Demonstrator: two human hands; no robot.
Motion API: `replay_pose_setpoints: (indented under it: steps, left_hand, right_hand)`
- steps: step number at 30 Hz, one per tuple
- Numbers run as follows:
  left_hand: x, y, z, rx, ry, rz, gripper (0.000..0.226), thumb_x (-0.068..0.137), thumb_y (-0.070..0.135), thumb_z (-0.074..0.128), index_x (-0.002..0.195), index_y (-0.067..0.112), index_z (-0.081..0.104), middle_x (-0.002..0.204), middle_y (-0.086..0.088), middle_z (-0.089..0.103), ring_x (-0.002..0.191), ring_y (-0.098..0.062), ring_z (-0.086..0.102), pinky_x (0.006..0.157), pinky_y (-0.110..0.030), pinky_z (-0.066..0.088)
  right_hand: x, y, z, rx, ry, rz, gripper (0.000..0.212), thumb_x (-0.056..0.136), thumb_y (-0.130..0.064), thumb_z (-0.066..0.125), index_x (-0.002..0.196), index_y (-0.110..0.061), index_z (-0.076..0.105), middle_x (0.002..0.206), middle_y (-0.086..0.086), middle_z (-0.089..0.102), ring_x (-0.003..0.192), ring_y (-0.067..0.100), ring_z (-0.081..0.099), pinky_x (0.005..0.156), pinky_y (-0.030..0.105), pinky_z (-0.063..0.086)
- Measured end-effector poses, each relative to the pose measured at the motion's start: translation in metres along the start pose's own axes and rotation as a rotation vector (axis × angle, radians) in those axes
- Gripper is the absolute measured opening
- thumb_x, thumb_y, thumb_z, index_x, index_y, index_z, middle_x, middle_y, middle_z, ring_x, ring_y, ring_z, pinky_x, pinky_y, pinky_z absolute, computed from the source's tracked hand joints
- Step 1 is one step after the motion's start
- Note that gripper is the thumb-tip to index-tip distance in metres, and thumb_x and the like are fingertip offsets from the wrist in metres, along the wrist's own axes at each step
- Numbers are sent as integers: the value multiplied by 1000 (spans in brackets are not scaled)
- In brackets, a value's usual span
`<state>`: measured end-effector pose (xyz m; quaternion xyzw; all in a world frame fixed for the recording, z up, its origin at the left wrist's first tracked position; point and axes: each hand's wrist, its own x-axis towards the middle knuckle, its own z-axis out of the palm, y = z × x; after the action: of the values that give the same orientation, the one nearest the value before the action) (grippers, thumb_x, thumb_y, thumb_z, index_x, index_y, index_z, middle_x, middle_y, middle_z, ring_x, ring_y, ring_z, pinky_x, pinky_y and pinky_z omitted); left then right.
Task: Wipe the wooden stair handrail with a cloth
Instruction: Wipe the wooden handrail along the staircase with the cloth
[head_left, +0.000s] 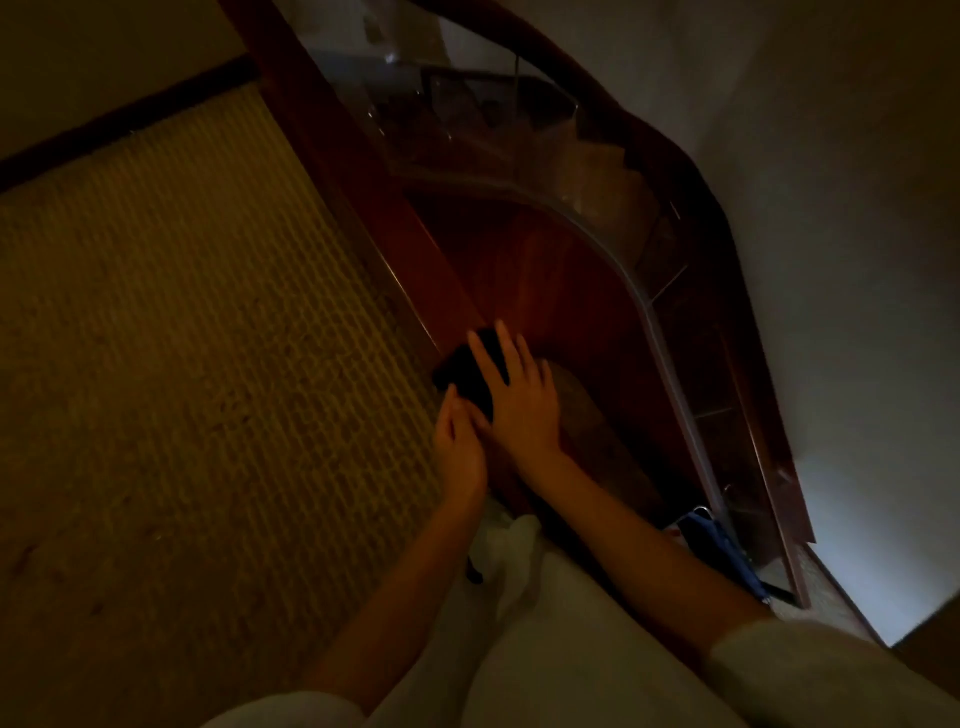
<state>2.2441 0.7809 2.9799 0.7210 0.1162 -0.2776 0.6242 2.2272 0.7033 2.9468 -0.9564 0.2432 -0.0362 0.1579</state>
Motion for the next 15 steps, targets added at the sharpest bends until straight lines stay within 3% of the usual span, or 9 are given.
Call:
replay_pose_setpoints:
  steps: [1,3,5,7,8,10,12,15]
  left_hand:
    - [2,2,-3,-7,9,35,43,107,26,31,148,14,37,149,-5,43,132,-14,43,109,-31,39]
    - [10,8,-10,-26,53,51,40,107,24,30,142,12,45,140,-4,51,122,-9,51,95,-17,46]
    - [21,11,-18,15,121,30,38,108,23,29,133,7,53,117,0,61,92,12,57,71,-3,45]
    - [30,11,-25,65,157,32,35,108,20,29,125,5,56,101,6,57,72,16,54,59,0,40]
    - [32,11,-25,82,154,29,34,108,19,30,126,5,54,105,4,57,76,12,54,63,-1,40]
    - [28,7,-20,152,128,19,35,107,20,31,137,8,45,128,-4,53,105,-7,54,84,-14,41]
    - [17,-1,-5,190,54,-1,43,107,21,32,149,11,28,150,-9,37,133,-21,41,101,-25,34]
    - [-6,-19,16,404,-10,66,60,105,27,39,156,16,9,161,-8,16,147,-24,21,120,-43,19]
  right_hand:
    - [18,-4,5,-8,-44,-24,74,93,-57,49,155,-33,17,164,8,10,148,30,20,114,53,28]
    - [42,-9,10,11,-99,-54,69,92,-51,56,152,-33,29,164,6,10,149,29,16,115,52,25]
    - [41,-9,7,146,-47,-48,52,88,-41,66,137,-23,55,158,9,31,143,30,31,107,51,35]
    - [15,-2,2,275,93,-34,36,82,-32,75,110,-11,70,140,12,54,126,32,53,95,50,46]
    - [-6,4,0,300,141,-19,31,78,-29,78,101,-9,71,132,12,60,120,32,58,92,49,48]
    - [-53,17,-1,309,182,21,29,73,-24,82,94,-7,71,126,10,64,117,31,59,90,48,50]
    - [-100,30,-1,319,205,84,30,70,-23,82,92,-6,70,126,10,64,121,30,57,91,47,50]
    - [-164,49,-6,342,258,200,26,76,-29,70,86,-5,68,127,10,63,113,28,60,85,39,50]
